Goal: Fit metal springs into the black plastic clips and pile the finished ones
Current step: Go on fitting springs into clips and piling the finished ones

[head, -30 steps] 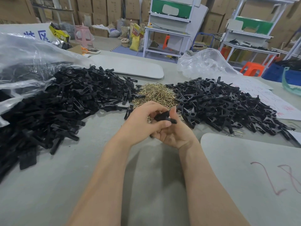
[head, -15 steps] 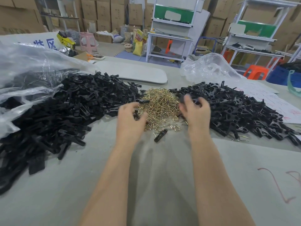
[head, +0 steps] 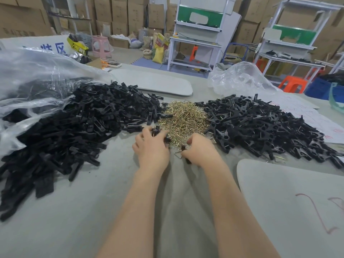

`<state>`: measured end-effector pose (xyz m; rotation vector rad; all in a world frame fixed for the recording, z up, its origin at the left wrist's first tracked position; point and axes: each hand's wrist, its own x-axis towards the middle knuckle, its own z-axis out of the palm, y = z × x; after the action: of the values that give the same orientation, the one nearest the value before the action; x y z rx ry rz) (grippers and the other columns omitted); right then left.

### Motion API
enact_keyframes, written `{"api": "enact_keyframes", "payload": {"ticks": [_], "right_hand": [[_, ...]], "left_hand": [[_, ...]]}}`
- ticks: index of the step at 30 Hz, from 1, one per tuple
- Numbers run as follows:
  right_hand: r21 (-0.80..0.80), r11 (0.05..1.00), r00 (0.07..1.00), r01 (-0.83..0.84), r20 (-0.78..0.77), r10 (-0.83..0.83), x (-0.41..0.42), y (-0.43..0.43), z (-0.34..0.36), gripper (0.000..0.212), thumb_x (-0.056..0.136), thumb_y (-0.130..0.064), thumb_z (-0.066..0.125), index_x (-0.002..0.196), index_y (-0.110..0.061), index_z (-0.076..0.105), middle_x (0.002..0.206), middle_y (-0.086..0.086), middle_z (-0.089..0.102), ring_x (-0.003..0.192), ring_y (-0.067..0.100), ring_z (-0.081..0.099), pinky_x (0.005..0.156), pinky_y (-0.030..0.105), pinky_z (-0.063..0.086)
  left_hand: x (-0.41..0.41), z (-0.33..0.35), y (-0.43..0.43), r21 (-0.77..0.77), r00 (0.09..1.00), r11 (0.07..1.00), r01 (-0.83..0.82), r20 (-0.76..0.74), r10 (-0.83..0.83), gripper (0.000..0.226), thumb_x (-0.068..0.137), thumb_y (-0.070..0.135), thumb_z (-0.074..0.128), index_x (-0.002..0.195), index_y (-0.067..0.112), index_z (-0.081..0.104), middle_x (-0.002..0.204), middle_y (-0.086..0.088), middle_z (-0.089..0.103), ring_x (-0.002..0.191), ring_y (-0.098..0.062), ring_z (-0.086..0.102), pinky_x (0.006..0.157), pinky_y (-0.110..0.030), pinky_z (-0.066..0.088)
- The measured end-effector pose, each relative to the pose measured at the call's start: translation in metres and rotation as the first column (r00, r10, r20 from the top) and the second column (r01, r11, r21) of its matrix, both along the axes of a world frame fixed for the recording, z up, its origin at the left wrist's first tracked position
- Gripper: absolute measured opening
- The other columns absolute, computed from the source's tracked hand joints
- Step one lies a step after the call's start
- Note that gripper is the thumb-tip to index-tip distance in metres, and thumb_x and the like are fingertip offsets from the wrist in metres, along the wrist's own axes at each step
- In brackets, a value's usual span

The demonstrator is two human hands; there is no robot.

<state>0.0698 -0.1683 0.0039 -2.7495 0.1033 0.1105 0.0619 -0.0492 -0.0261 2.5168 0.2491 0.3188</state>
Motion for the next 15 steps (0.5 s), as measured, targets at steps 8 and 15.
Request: {"api": "enact_keyframes", "payload": {"ticks": [8,15], "right_hand": [[0.701,0.714,0.972,-0.003,0.169,-0.162,0.007,-0.010,-0.011,0.003,0.089,-0.011,0.062,0.091,-0.014,0.063,0.076,-0.005,0.064,0.077,0.014,0.063,0.078,0.031,0.054],[0.894,0.444,0.963,-0.060,0.168,-0.209,0.004,-0.003,-0.012,0.011,0.087,-0.018,0.068,0.093,-0.018,0.058,0.073,-0.003,0.064,0.051,-0.003,0.057,0.054,0.015,0.047]], "left_hand": [[0.004,-0.002,0.000,0.018,0.999,0.999,-0.048,0.026,0.048,0.013,0.094,0.022,0.056,0.103,0.025,0.064,0.152,0.000,0.027,0.135,-0.028,0.019,0.110,-0.039,0.018],[-0.002,0.016,0.000,-0.553,0.883,0.813,0.182,0.456,0.113,0.008,0.094,0.019,0.056,0.089,0.021,0.061,0.098,0.005,0.060,0.090,-0.010,0.056,0.084,-0.029,0.045]]}}
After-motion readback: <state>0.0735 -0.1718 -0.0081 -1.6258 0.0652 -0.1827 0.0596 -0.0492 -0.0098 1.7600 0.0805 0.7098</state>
